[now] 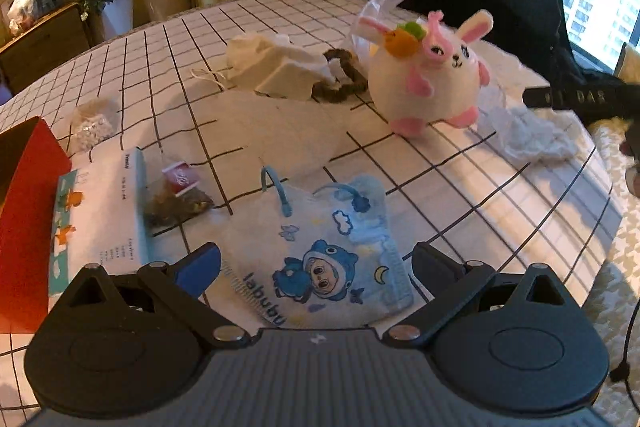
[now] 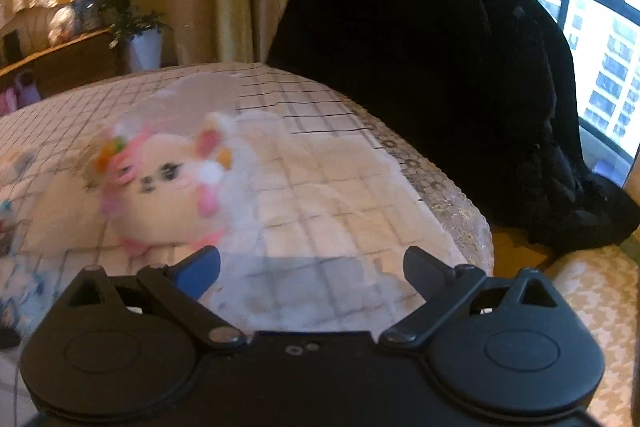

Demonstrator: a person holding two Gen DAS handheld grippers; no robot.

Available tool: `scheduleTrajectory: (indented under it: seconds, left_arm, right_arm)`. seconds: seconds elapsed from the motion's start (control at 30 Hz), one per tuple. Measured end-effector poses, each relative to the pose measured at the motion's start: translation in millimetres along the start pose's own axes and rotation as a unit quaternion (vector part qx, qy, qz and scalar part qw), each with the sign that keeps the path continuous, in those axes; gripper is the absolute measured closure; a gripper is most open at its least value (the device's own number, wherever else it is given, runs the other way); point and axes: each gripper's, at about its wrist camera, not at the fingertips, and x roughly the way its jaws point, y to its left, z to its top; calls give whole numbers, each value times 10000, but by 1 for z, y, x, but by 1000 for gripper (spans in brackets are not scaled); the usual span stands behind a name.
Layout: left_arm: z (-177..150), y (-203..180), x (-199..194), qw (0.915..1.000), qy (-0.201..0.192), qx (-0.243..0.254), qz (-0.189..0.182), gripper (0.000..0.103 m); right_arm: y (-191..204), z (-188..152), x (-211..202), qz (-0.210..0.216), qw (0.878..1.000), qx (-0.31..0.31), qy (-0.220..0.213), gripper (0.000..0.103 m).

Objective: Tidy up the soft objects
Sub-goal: 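Reach the left tool to the labubu bag while the right tool reaches the sheer mesh fabric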

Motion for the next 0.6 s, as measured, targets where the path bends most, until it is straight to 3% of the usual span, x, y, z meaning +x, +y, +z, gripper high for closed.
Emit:
scheduleTrajectory:
  seconds: [0.23,0.43,0.6]
  left_arm:
    - [0,-1,12,9999,112,-1,38,1]
    - [-1,-2,15,9999,102,46,30,3]
    - [-1,-3,16,9999,71,87,60,13]
  right_arm:
    - [-6,-4,34,-24,9997,-6,237,2]
    - [-7,-13,48,202,9980,102,595,4]
    - [-4,-15,46,205,9983,35,539,6]
